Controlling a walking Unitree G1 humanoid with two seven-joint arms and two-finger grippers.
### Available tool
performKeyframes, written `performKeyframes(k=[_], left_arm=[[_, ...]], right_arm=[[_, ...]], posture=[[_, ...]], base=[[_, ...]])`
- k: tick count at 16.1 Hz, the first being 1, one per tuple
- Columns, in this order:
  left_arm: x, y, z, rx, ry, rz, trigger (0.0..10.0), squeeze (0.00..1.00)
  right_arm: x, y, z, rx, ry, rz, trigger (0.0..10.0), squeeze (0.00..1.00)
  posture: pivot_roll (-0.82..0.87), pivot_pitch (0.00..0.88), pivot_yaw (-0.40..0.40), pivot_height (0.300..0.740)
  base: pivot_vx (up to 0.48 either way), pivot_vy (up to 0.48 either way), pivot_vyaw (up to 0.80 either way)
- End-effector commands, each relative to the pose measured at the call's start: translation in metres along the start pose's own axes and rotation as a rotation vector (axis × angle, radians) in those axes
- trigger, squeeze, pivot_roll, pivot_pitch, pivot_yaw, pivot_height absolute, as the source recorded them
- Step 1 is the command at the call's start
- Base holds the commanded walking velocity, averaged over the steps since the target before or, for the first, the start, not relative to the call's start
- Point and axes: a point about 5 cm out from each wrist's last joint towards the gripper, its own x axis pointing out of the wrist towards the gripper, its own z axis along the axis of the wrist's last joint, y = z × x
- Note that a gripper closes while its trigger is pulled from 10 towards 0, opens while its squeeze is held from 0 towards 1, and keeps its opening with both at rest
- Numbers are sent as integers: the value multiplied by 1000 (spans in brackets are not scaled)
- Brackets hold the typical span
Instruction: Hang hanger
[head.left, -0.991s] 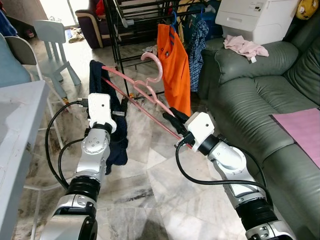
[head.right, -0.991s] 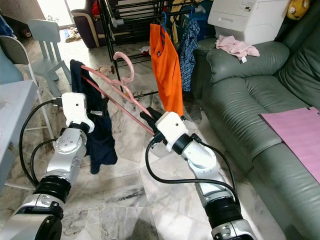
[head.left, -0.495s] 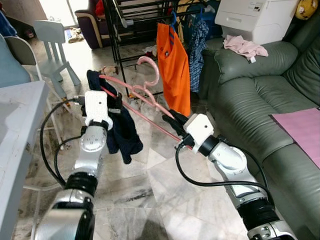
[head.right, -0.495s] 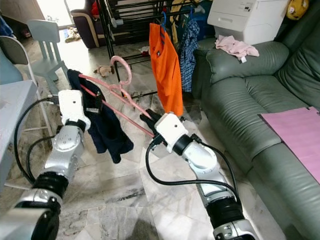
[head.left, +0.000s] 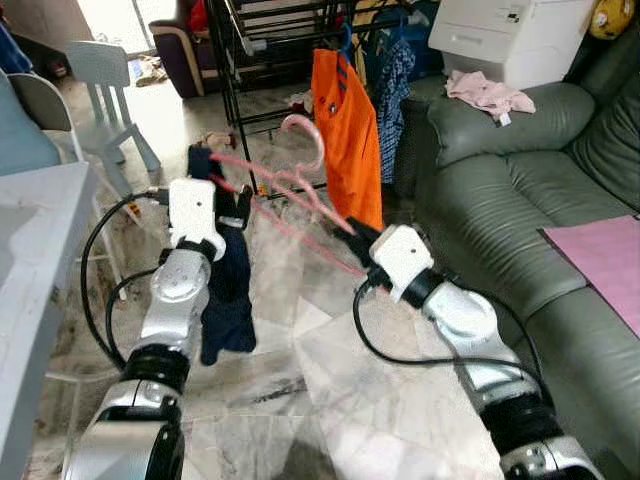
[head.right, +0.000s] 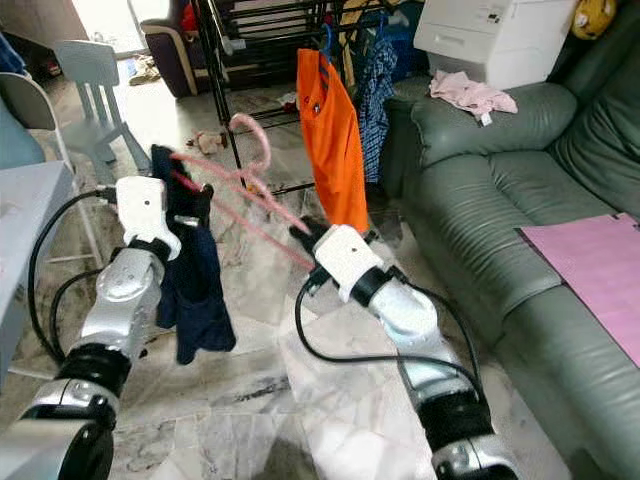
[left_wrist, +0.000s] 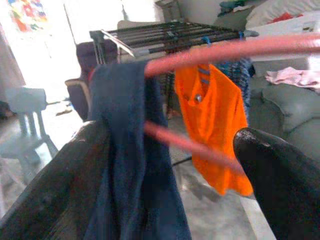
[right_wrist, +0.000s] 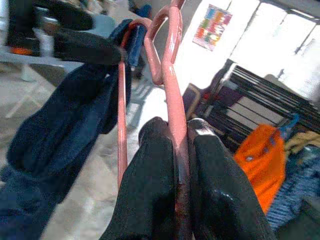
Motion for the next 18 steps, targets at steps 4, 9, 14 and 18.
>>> performKeyframes(k=[4,9,14,18], left_arm=[[-9,19,-6,19,32,39,10000,0],[-4,1,-19,13,94,-9,10000,0],[5,-18,-17,-6,96,-41,10000,0],[4,-13,-21,21,112,-38,745,0]], right_arm=[[10,-10,15,-18,-79,-52,10000,0],[7,-4,20,-11,-105,4,10000,0],[6,2,26,5,-133,54,10000,0],[3,-1,30,-4,-141,67,10000,0]], posture=[[-131,0,67,740],[-150,0,72,740],[-159,0,80,740],[-164,0,86,740]], base=[[0,0,0],[0,0,0],[0,0,0],[0,0,0]])
